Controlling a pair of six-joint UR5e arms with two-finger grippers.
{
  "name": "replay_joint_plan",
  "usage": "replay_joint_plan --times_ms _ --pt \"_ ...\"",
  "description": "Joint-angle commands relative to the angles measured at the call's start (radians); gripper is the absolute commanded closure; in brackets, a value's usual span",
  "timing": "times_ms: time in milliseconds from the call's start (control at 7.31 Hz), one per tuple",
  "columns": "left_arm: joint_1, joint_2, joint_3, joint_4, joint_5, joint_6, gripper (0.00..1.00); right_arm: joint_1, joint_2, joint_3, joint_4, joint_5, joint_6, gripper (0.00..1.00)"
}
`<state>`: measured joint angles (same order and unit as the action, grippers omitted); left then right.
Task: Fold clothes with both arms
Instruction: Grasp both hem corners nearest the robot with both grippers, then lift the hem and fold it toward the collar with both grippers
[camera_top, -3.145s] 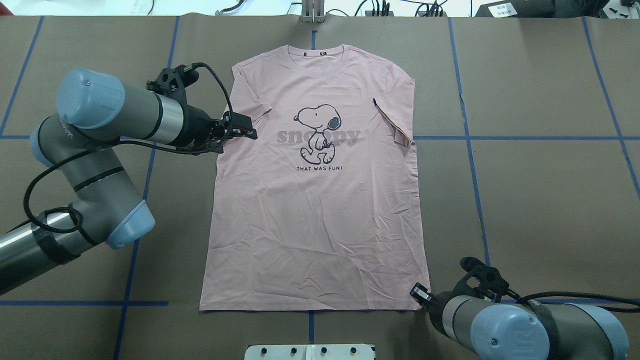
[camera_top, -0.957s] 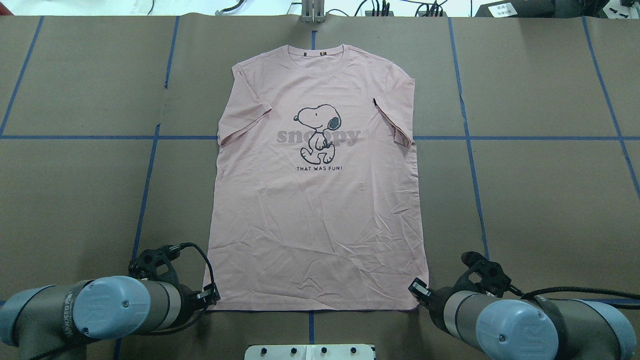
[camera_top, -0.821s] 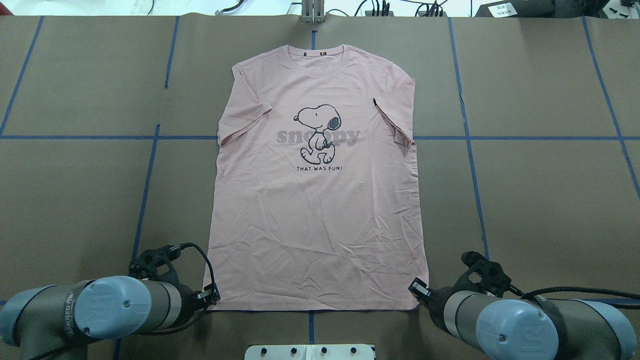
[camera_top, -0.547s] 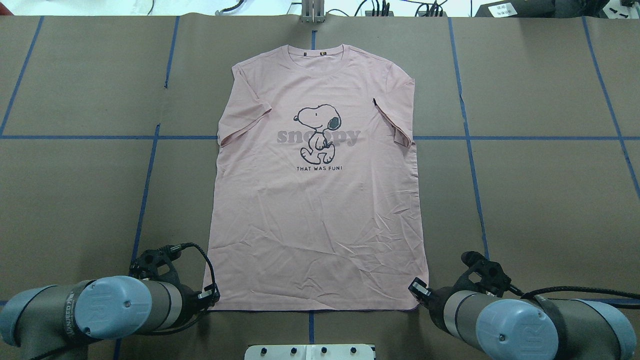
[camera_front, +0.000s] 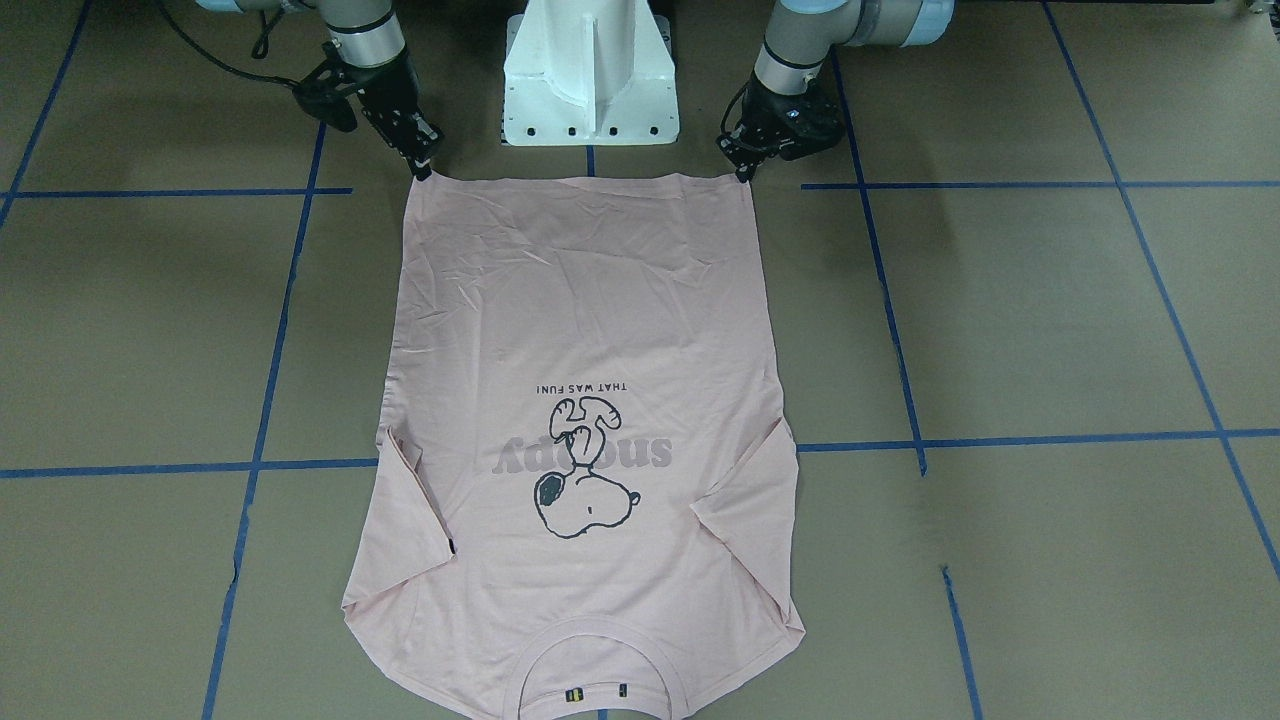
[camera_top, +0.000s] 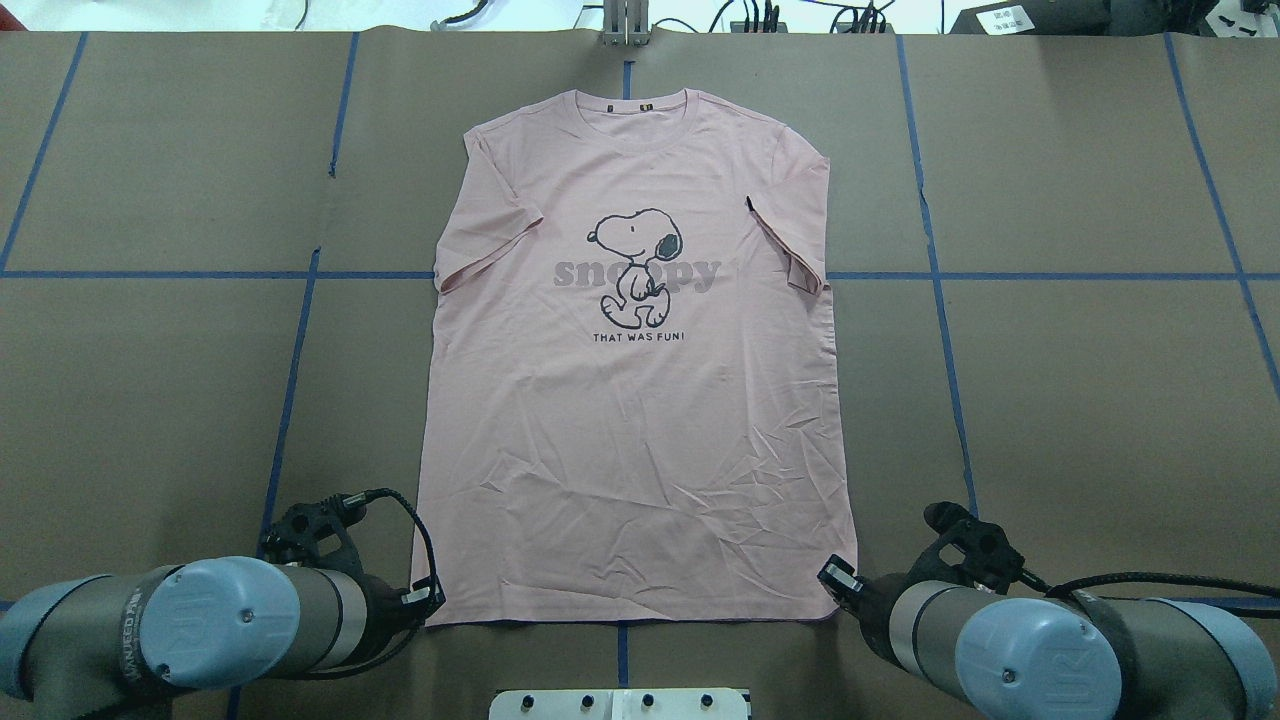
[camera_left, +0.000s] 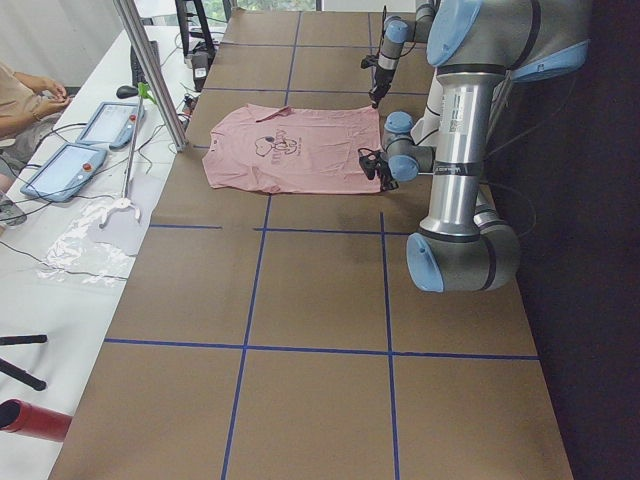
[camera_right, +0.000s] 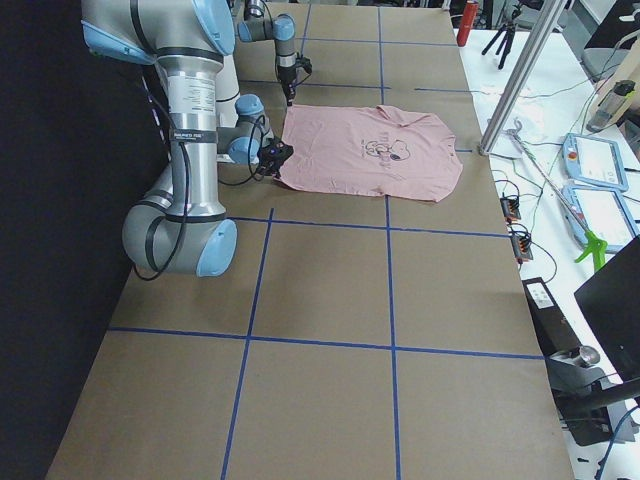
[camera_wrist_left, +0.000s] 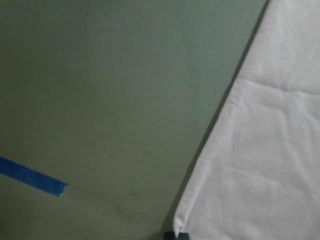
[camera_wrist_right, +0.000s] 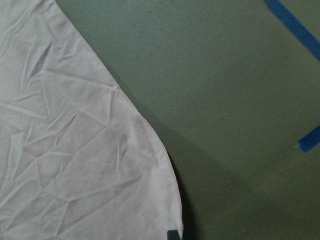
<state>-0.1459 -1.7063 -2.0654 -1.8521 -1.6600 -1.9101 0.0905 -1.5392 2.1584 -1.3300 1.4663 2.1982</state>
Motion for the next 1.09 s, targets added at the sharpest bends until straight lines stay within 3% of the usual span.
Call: replay_joint_plan --times_ms 0,274,410,547,684,957 --pt "0.083 -0.001 -0.106 0.097 0.000 -0.074 1.00 -0.020 -0.045 0.055 0.000 0.003 0.000 1.00" --pt "0.095 -0.005 -0.200 0.172 -0.001 -0.082 1.00 -0.011 -0.091 0.153 0.002 0.009 -0.002 1.00" --pt "0.057 -0.009 -0.197 0.175 0.002 -0.070 1.00 0.064 -0.079 0.158 0.002 0.011 -0.014 1.00" --pt "-0.072 -0.063 -0.180 0.180 0.000 -0.047 1.00 0.107 -0.044 0.138 0.000 0.023 -0.059 1.00" --pt "-0.210 -0.134 -0.112 0.194 -0.004 0.080 1.00 0.220 0.049 0.064 0.000 0.066 -0.177 1.00" --pt "-0.399 -0.281 0.109 0.173 0.000 0.271 1.00 0.442 0.298 -0.235 0.002 0.208 -0.326 1.00"
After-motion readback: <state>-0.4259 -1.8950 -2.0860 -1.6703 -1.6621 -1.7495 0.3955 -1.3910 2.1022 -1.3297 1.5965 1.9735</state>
